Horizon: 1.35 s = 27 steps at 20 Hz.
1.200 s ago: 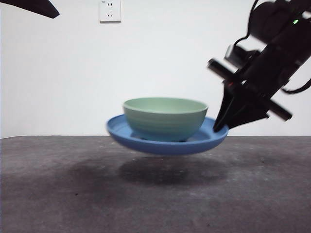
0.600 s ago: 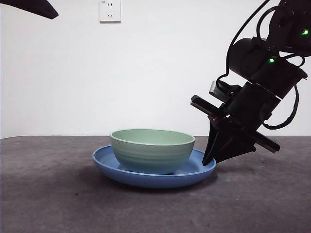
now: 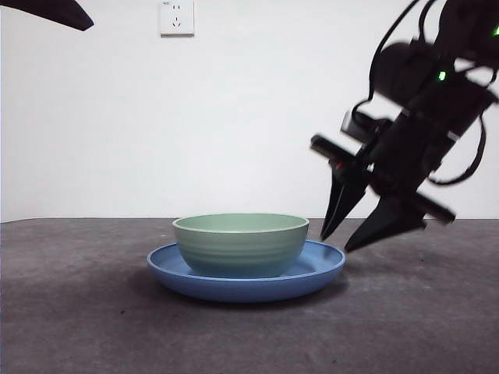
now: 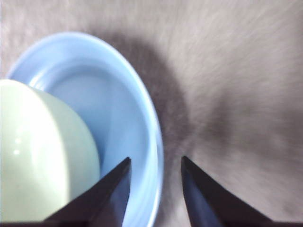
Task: Place the green bowl on the blue plate
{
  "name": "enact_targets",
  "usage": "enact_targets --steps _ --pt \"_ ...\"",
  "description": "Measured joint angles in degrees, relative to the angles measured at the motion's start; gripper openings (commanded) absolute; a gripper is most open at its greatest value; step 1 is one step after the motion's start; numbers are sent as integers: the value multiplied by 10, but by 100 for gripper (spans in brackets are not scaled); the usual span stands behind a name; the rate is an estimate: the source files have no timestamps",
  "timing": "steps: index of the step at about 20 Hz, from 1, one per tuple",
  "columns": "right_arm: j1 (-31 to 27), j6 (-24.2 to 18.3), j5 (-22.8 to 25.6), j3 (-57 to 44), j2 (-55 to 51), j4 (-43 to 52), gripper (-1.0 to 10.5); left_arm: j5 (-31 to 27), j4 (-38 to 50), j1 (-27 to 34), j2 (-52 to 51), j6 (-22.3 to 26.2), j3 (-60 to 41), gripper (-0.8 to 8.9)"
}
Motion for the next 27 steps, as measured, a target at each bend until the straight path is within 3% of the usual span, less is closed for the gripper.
enact_targets --steps 4,11,15,21,27 --pt "0 -46 42 0 -103 -88 173 0 0 0 0 0 0 316" --pt "17 -131 4 0 -317 -263 172 0 0 0 0 0 0 316" --pt "33 -152 -8 0 -381 -333 172 0 0 0 0 0 0 316" --pt "54 -186 -73 0 -440 -442 172 0 0 0 0 0 0 316" --pt "60 -201 -84 0 -468 -458 172 0 0 0 0 0 0 315"
